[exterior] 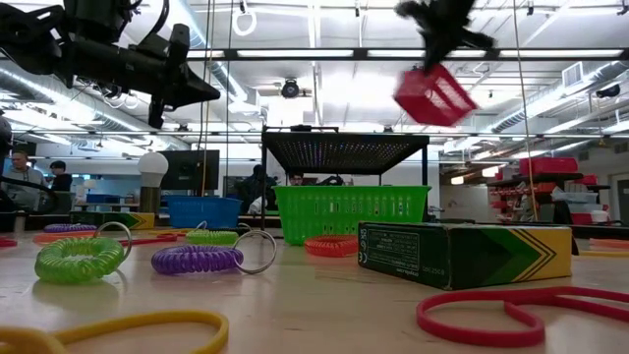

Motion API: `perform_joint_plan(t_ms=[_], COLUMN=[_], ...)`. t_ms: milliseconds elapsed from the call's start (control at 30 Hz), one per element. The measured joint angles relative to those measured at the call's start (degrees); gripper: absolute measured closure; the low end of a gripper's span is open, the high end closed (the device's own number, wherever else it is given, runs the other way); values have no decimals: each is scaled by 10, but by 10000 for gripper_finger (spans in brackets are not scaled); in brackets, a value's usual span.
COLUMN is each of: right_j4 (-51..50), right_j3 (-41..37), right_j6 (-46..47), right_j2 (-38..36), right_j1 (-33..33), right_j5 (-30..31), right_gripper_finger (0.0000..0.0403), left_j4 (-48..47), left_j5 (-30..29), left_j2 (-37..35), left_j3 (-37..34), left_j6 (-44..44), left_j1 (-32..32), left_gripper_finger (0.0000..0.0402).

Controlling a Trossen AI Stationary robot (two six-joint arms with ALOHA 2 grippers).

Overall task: Pick & Place Office Desk Supplies
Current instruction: Put the red bin on the shelf

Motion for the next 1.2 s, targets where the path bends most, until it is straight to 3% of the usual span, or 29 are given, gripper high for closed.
perform_joint_plan(t_ms=[200,267,367,500,633,967,1200], right_j4=[-12,-25,-43,-62,-67,-61,-16], right_j3=[110,140,174,198,208,243,240], right_j6=[-181,-199,-139,-23,34,133,139], right_j2=[117,151,196,239,266,292,292], right_j1=[25,14,-11,-37,-38,-31,-26], right_j5=[1,0,-7,-56,-94,-75,-69], right_gripper_finger=[393,393,393,393,392,390,390], left_j4=[0,0,0,1,1,1,0], left_j5=[-1,-1,0,-8,-18,1,4], left_j2=[0,0,0,0,0,0,0], left_j3=[0,0,0,0,0,0,0], left_j6=[-13,-11,-14,-21,-34,-34,-30], left_j1=[0,-1,-1,-1,-1,0,0], left_gripper_finger=[392,392,392,392,392,392,392])
